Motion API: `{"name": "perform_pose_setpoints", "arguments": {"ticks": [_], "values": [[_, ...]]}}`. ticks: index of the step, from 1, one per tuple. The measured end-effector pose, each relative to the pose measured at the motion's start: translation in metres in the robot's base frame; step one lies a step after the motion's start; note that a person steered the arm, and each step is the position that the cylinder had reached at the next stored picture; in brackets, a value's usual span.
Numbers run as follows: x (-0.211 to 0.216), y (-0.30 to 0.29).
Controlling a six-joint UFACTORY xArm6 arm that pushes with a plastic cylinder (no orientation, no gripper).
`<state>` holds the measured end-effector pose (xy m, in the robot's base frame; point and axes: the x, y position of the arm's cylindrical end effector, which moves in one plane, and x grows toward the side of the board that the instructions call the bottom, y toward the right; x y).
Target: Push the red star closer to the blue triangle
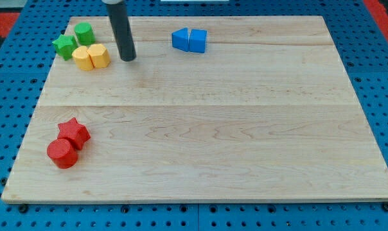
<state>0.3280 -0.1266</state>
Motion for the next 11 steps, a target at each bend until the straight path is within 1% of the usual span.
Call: {"name": "perform_pose_setpoints", "arguments": {"ticks": [1,2,3,4,5,7,8,9,10,11], "values": [[-0.005,-0.061],[-0.010,-0.097],[0.036,-0.022],[0.074,-0.062],[0.077,-0.135],[0.204,-0.138],[0.263,-0.107],[0.228,-0.081],[0.155,-0.088],[0.111,-0.068]]}}
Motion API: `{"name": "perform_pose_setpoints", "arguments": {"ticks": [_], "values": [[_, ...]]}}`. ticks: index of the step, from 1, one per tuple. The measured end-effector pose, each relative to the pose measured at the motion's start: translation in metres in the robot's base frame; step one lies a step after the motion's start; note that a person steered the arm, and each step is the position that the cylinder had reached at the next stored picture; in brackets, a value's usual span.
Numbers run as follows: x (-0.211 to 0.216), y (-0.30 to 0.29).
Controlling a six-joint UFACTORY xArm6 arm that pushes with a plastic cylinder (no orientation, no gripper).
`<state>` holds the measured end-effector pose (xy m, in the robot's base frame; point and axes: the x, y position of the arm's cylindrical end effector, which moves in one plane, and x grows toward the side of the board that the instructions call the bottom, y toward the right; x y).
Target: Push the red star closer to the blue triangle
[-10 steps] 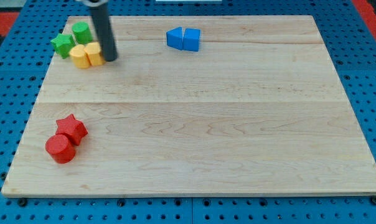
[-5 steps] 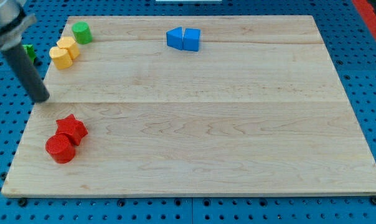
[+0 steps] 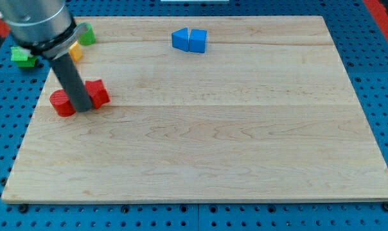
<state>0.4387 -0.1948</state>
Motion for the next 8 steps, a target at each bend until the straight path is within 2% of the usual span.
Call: {"name": "perform_pose_setpoints", "arguments": {"ticks": [1,2,3,4,5,6,7,8], "values": [[-0.025,0.048],[-0.096,0.120],[-0.058,0.143],[-0.002,0.108],[-0.034,0.056],[-0.095,0.078],[-0.097,0.088],[-0.082,0.017]]}}
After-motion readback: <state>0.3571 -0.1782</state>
